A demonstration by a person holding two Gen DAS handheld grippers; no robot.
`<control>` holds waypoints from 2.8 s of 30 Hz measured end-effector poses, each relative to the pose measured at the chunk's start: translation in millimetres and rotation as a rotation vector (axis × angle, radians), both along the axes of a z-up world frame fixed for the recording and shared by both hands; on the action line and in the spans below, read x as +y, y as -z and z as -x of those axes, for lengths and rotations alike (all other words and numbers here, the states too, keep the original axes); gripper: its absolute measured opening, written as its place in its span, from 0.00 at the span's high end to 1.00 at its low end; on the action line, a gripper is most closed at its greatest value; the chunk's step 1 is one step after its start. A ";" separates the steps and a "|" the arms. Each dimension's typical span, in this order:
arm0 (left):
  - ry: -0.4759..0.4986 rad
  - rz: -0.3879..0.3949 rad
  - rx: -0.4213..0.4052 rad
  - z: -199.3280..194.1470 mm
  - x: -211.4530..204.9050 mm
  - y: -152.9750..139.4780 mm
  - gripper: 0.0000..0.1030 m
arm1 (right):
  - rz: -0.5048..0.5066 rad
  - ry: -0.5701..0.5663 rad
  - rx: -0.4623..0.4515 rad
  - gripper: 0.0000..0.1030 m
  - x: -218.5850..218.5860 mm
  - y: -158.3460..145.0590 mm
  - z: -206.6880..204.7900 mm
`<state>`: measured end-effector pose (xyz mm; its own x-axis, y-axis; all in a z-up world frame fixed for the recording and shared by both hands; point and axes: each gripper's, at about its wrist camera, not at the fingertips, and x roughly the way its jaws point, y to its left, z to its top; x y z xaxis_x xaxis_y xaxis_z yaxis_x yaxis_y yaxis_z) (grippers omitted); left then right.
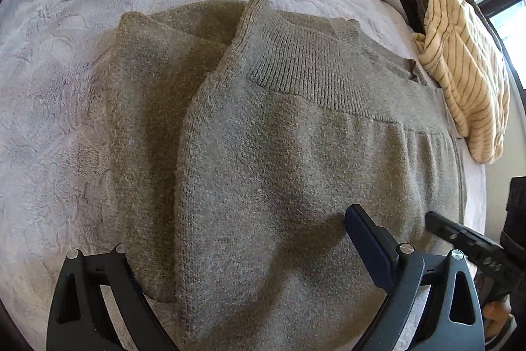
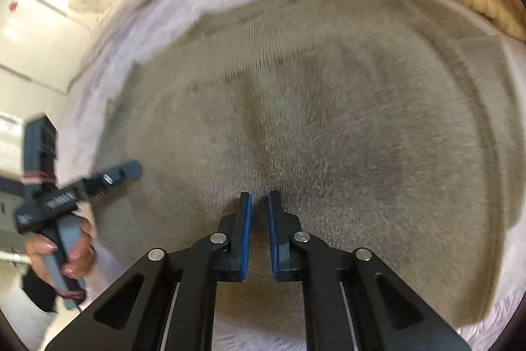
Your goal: Fold small clothes
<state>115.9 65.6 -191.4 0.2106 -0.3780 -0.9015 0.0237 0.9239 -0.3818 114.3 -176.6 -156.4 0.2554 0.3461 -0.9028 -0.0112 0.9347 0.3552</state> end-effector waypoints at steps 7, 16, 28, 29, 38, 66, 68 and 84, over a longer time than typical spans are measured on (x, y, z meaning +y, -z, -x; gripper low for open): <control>0.013 0.021 -0.043 -10.7 -11.4 -12.8 0.75 | -0.072 0.019 -0.005 0.90 -7.9 10.6 -2.9; 0.065 0.178 -0.204 -21.2 -60.4 -93.1 0.76 | -0.281 0.091 0.001 0.89 -44.2 12.0 3.4; 0.326 0.273 -0.205 -30.9 -243.4 -103.1 0.76 | -0.439 0.278 -0.041 0.88 -132.6 1.9 26.8; 0.354 0.236 -0.189 -29.3 -265.2 -93.9 0.76 | -0.451 0.291 -0.031 0.86 -138.3 5.8 26.4; 0.328 0.232 -0.125 -12.4 -296.9 -73.4 0.28 | -0.553 0.317 -0.006 0.86 -154.6 23.8 19.0; -0.081 -0.143 -0.093 -13.1 -138.8 -40.1 0.17 | -0.544 0.143 -0.135 0.86 -133.1 -29.2 -87.9; -0.044 -0.131 -0.124 -12.4 -147.5 -51.4 0.17 | -0.544 0.136 -0.201 0.86 -142.6 -47.3 -78.5; 0.084 -0.112 -0.121 -9.3 -195.1 -44.0 0.11 | -0.278 0.329 -0.082 0.85 -200.6 5.4 -32.3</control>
<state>125.2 -129.5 -147.4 0.2917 -0.2977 -0.9090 0.1424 0.9533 -0.2665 146.6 -377.2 -161.8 0.4592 0.4616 -0.7590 0.2326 0.7621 0.6042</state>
